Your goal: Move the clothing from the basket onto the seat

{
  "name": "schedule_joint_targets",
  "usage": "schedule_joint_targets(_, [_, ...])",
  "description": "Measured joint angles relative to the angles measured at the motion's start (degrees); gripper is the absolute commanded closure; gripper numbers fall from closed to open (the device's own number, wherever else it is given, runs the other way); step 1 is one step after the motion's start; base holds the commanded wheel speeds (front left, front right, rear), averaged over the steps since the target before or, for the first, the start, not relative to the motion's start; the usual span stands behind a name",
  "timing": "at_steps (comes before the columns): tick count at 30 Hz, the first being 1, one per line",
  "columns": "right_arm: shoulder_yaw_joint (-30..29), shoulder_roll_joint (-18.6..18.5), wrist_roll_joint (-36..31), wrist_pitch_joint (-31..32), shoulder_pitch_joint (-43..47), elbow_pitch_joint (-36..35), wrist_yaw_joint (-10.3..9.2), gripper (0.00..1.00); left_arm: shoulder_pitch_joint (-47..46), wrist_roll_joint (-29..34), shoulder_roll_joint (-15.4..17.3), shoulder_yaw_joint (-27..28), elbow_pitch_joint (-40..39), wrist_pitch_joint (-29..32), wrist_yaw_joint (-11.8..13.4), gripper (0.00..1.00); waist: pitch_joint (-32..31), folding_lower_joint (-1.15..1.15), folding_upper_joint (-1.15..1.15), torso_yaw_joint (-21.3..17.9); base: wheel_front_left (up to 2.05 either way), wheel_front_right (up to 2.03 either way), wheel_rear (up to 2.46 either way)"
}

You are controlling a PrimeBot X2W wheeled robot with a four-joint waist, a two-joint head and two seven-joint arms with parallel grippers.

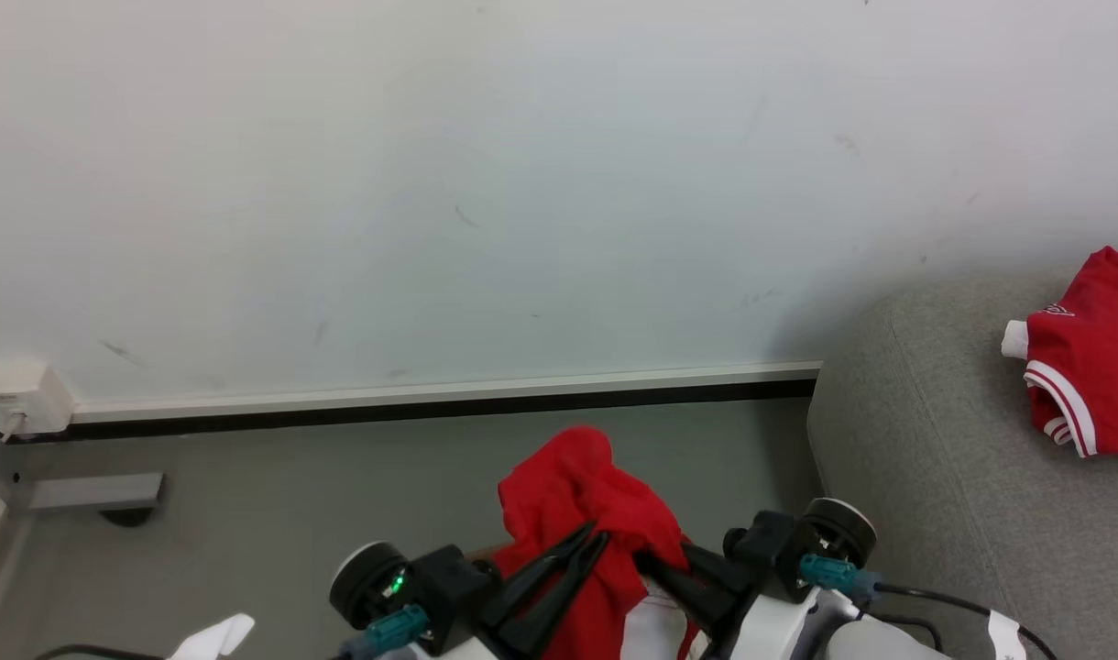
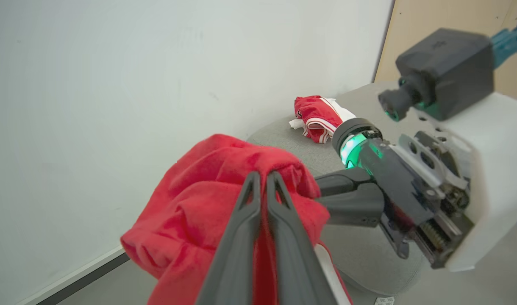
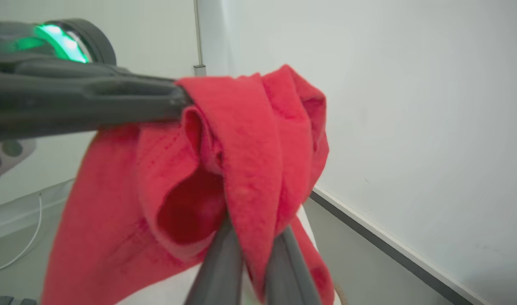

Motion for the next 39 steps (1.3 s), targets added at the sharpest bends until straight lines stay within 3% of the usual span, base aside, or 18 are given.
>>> schedule_joint_targets(5, [-1.3,-0.3,4.1,-2.3,-0.2,1.3,0.00,1.00,0.0,-0.1,0.1,0.0,1.2,-0.4,0.3,1.00,0.2,0.00,0.00,-0.2,0.00,0.00,0.00])
schedule_joint_targets(6, [-1.7,-0.4,4.6,-2.7,-0.2,1.5,0.00,1.00,0.0,-0.1,0.1,0.0,1.4,-0.5,0.3,0.94,0.3,0.00,0.00,-0.3,0.00,0.00,0.00])
schedule_joint_targets(8, [-2.7,-0.4,5.6,-3.6,-0.2,1.5,0.02,1.00,0.0,-0.1,0.1,0.1,1.7,-0.8,0.7,0.60,0.4,0.00,0.00,-0.6,0.00,0.00,0.00])
schedule_joint_targets(10, [-3.8,-0.5,6.0,-4.3,-0.2,1.5,0.09,1.00,0.0,-0.1,0.0,0.3,2.1,-1.0,1.1,0.00,0.6,0.00,0.00,-1.2,0.00,0.00,0.00])
schedule_joint_targets(39, [-24.3,-5.7,2.9,-4.7,5.6,-2.4,0.02,1.00,-1.2,0.5,-2.3,-1.9,5.2,-3.5,1.8,0.00,4.0,0.00,0.00,-17.8,0.00,0.00,0.00])
